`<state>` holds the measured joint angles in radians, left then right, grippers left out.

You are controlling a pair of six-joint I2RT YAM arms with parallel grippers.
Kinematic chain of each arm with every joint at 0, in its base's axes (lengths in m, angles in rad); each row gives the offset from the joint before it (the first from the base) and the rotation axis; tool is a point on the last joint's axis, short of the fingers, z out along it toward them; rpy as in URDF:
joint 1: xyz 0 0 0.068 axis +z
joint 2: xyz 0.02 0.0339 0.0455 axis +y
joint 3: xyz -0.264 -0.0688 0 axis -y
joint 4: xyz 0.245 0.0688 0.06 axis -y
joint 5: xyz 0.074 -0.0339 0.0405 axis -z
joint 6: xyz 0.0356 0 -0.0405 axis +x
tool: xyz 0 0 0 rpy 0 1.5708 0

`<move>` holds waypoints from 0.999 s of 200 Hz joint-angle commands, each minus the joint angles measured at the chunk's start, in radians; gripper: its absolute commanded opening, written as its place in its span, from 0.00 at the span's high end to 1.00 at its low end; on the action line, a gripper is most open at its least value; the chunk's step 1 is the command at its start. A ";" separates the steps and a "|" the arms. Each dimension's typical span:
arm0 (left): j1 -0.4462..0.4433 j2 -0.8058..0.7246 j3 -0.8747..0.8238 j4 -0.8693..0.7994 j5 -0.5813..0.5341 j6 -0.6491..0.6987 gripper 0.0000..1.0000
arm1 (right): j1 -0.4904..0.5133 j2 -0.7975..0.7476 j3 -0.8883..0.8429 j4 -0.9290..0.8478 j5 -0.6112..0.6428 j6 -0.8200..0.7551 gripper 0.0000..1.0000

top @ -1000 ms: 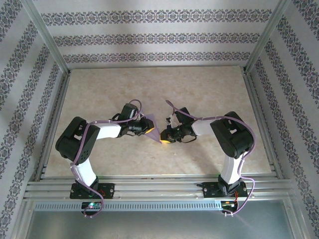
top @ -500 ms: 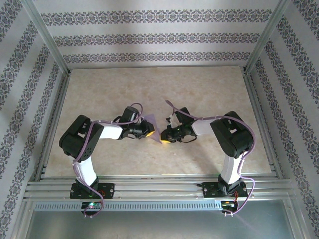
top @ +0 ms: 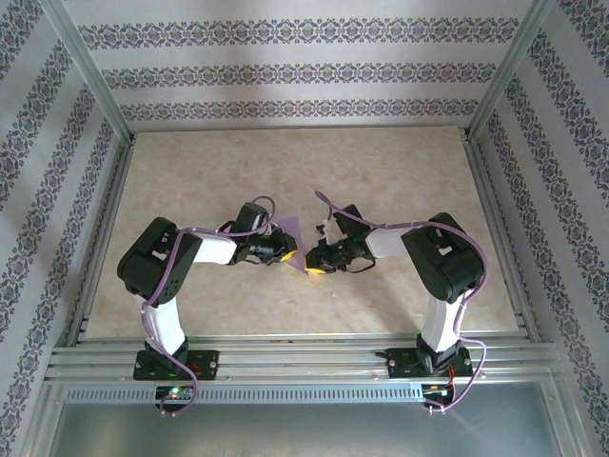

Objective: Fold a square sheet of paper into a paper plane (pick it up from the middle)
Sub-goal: Fourth fold the wing at the center of the table.

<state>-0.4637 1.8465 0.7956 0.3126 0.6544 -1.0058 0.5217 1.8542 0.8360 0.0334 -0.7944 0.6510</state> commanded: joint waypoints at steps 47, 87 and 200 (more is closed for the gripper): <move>-0.012 0.028 0.012 -0.070 -0.030 0.019 0.81 | 0.021 -0.045 -0.003 -0.104 0.054 -0.011 0.83; -0.012 0.030 0.013 -0.073 -0.030 0.018 0.81 | 0.032 -0.029 0.001 -0.103 0.050 -0.010 0.87; -0.013 0.025 0.019 -0.115 -0.048 0.030 0.81 | 0.007 -0.207 -0.002 -0.088 0.130 -0.008 0.77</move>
<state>-0.4648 1.8481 0.8097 0.2829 0.6502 -1.0008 0.5320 1.6691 0.8349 -0.0555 -0.6830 0.6529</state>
